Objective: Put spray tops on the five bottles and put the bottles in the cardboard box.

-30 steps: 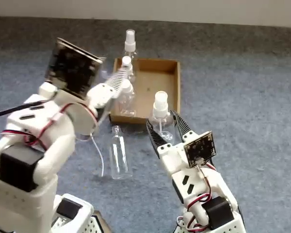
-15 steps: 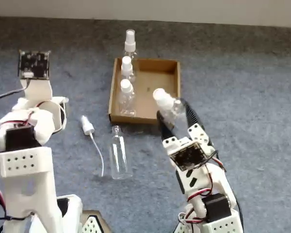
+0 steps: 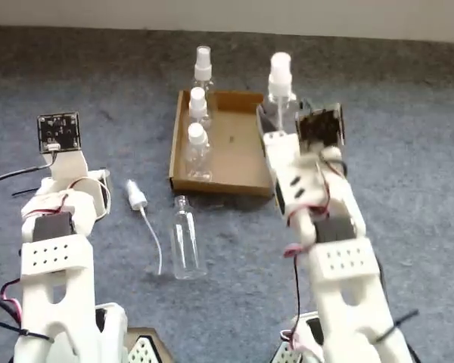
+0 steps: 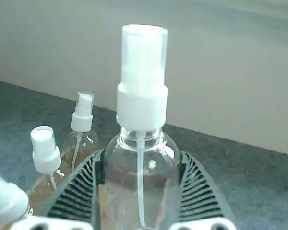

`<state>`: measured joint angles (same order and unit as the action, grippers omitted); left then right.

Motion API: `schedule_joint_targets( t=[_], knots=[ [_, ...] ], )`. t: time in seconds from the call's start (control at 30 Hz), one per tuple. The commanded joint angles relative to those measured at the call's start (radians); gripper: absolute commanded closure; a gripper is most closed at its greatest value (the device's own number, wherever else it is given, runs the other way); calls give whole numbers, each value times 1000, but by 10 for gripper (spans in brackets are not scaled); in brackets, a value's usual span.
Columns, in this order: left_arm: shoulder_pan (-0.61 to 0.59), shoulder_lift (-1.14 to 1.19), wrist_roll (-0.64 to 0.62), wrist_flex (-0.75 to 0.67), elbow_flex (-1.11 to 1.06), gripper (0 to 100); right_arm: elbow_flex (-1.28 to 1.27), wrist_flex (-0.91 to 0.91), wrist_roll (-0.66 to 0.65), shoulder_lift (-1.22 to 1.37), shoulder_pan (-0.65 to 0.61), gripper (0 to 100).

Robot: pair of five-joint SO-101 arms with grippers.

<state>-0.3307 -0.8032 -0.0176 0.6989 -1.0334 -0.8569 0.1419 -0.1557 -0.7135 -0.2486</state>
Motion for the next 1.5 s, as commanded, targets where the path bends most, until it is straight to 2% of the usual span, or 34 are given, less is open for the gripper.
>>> schedule_joint_targets(
  t=[0.0,0.1,0.27,0.37,0.43,0.63,0.93,1.13,1.47],
  knots=[
    [-7,-8,-6,-20,4,853,216,-24,21,165,-15,989],
    [-7,-7,-6,-20,4,853,255,-70,28,257,-19,993],
    [-7,-8,-6,-23,-10,853,222,-507,29,421,-21,993],
    [-7,-7,-6,-34,-12,853,185,-674,29,561,-22,993],
    [-7,-7,-6,-34,-12,853,193,-685,44,645,-22,993],
    [-7,-7,-8,-34,-12,853,312,-685,196,805,-18,993],
    [-7,-7,-9,-34,-12,853,429,-687,201,952,-16,993],
    [-7,-7,-9,-34,-13,853,426,-816,199,1032,-16,993],
    [-7,-7,-9,-34,-13,853,430,-825,198,1093,-16,993]
  ],
)
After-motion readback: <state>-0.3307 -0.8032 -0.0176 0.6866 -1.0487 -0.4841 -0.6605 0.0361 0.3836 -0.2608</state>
